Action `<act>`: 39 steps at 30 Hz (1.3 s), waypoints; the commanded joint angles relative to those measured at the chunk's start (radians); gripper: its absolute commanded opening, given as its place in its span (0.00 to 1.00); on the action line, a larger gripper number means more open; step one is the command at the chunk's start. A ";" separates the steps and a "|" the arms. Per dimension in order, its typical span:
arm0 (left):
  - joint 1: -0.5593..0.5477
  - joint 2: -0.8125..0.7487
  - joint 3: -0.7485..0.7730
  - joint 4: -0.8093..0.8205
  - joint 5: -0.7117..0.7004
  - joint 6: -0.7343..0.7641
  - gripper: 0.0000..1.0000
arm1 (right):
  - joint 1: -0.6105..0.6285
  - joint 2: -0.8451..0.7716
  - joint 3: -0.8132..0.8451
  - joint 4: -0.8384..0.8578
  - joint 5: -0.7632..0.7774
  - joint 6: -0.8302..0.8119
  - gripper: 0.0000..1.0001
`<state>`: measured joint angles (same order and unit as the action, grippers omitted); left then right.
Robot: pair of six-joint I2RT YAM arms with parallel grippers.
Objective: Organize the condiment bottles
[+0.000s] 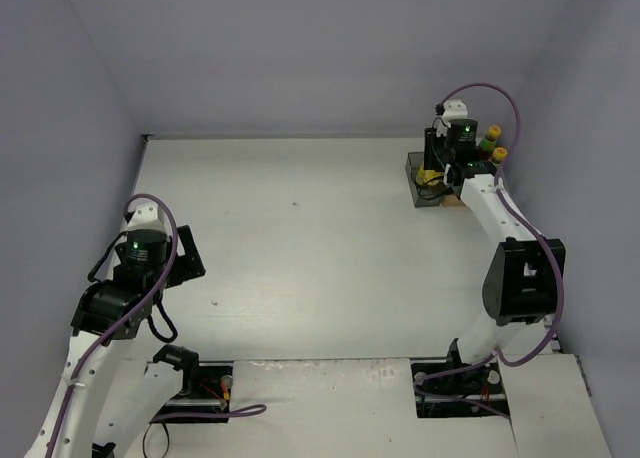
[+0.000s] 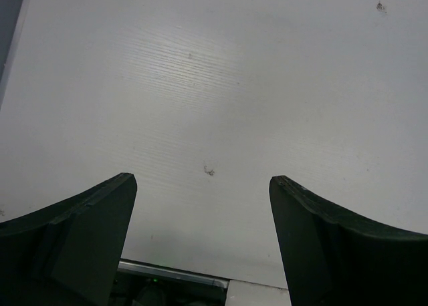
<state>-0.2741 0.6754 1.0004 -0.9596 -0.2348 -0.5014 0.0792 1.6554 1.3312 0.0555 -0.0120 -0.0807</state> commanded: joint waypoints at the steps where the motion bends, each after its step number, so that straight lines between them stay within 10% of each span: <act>1: -0.004 0.026 0.014 0.067 0.000 0.003 0.81 | -0.030 0.017 0.056 0.133 -0.014 0.002 0.00; 21: -0.004 0.055 0.006 0.096 0.005 0.012 0.81 | -0.075 0.152 -0.012 0.202 -0.059 0.065 0.01; 39: -0.004 0.024 0.015 0.062 0.005 0.011 0.81 | -0.107 0.087 -0.020 0.165 -0.098 0.078 0.60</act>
<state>-0.2741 0.6971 0.9844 -0.9165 -0.2291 -0.5007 -0.0257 1.8324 1.2785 0.1673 -0.0879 0.0006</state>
